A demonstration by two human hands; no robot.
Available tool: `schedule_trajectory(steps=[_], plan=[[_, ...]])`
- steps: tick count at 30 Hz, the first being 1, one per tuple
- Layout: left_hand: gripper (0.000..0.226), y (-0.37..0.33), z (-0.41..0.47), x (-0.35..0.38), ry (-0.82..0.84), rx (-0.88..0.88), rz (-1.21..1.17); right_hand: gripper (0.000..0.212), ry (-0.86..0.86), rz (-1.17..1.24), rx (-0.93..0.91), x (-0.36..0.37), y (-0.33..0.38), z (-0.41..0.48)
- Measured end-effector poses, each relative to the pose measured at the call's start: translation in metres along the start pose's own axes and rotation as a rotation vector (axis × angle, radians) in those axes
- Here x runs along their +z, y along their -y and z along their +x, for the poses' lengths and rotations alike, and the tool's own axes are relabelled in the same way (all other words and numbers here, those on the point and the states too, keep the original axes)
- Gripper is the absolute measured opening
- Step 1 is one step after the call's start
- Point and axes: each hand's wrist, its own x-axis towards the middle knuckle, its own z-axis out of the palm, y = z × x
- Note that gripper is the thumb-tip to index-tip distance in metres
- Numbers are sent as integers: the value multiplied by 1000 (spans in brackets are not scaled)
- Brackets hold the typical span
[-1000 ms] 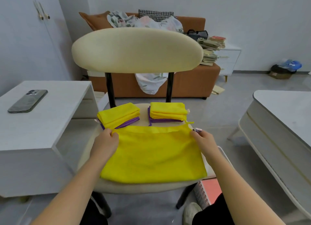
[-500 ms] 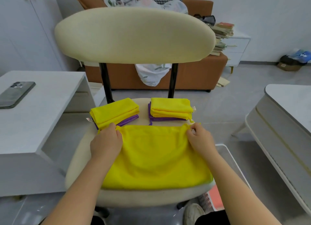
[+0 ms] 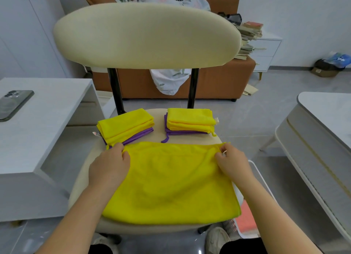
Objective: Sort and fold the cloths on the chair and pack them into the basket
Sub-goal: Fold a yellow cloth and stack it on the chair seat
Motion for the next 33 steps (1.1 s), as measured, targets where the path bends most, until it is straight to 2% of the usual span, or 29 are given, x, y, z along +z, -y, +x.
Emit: schedule_trajectory(steps=[3,8,15,22,24,28,31,33], plan=[[15,-10,6,-2,-93,53,-76,9,-27,9,-19,0,3,1],[15,-17,11,2,-179,-28,-46,11,-132,93,30,1,3,10],[15,-17,16,12,-139,-60,58,7,-132,-50,-8,9,-1,13],[12,-15,16,15,-69,-58,29,5,-136,21,-83,4,1,9],[5,-11,17,11,10,-66,17,5,-111,53,-54,-1,0,8],[14,5,13,1,281,-47,-26,9,-8,33,-25,-11,-5,11],[13,11,8,-5,246,-23,-77,12,63,-11,-21,-13,-7,11],[18,12,8,-5,173,65,-114,12,95,-27,-29,-12,-5,11]])
